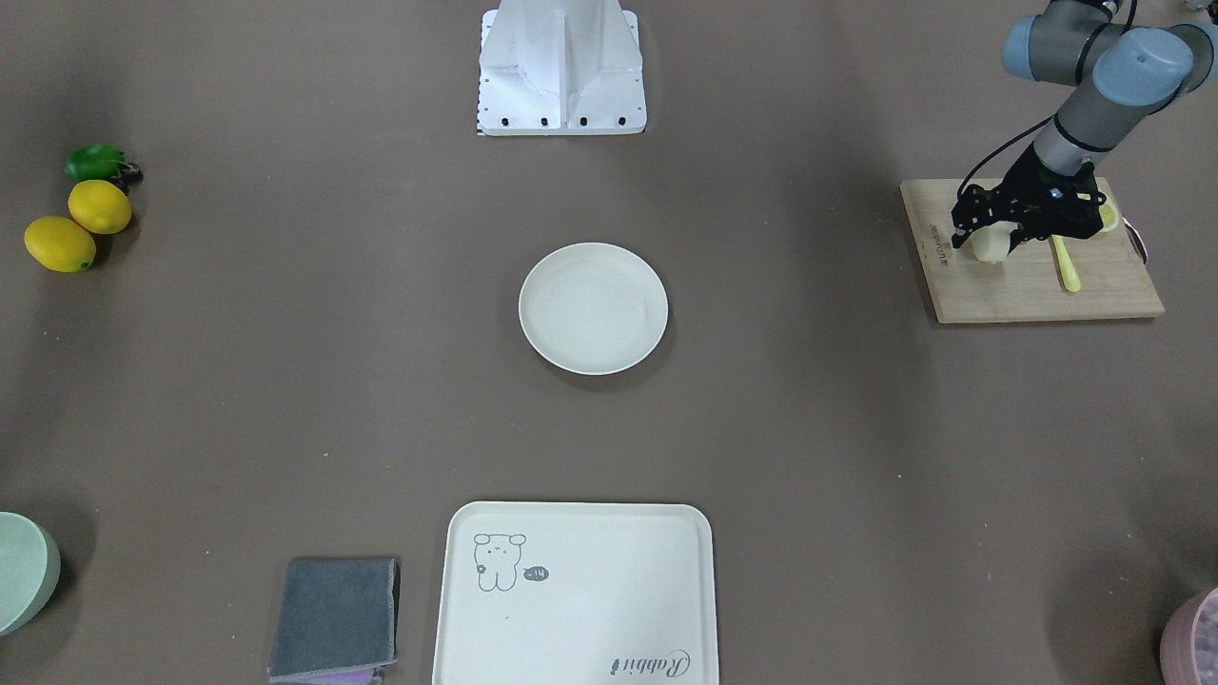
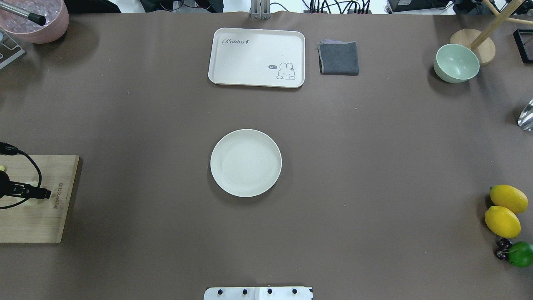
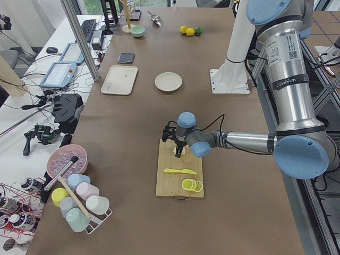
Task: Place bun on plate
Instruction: 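Lower the left gripper onto the white bun and grasp it, then lift the bun with the left gripper and carry it over the plate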
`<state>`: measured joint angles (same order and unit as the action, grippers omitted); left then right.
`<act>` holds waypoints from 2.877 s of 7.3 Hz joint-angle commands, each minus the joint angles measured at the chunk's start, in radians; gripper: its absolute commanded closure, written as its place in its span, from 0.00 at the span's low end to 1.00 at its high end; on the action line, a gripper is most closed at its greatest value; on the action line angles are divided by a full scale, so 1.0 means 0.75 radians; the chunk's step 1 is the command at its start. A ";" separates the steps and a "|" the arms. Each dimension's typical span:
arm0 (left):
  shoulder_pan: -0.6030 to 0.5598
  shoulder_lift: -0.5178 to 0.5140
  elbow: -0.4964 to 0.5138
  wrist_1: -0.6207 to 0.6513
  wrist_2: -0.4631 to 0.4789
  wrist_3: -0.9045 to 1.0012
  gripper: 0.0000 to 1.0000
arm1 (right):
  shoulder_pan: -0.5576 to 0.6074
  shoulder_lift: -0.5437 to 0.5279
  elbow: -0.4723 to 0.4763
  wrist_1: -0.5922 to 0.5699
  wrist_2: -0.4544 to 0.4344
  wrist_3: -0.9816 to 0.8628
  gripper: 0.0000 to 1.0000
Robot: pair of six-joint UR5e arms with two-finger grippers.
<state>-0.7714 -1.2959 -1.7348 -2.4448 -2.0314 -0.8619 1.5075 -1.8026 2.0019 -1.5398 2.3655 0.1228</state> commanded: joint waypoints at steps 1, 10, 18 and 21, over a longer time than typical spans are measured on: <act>-0.012 0.002 -0.006 0.001 -0.012 0.006 0.72 | 0.000 0.002 0.000 0.002 0.000 0.000 0.00; 0.004 -0.533 -0.143 0.475 -0.053 -0.176 0.80 | 0.003 -0.024 0.000 0.014 0.000 -0.002 0.00; 0.366 -1.309 0.157 0.891 0.219 -0.597 0.80 | 0.019 -0.049 -0.006 0.016 0.000 -0.041 0.00; 0.376 -1.307 0.206 0.838 0.262 -0.597 0.56 | 0.029 -0.065 -0.006 0.016 0.000 -0.043 0.00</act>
<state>-0.4956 -2.2748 -1.5927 -1.8085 -1.8591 -1.3095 1.5243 -1.8464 1.9973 -1.5272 2.3654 0.0917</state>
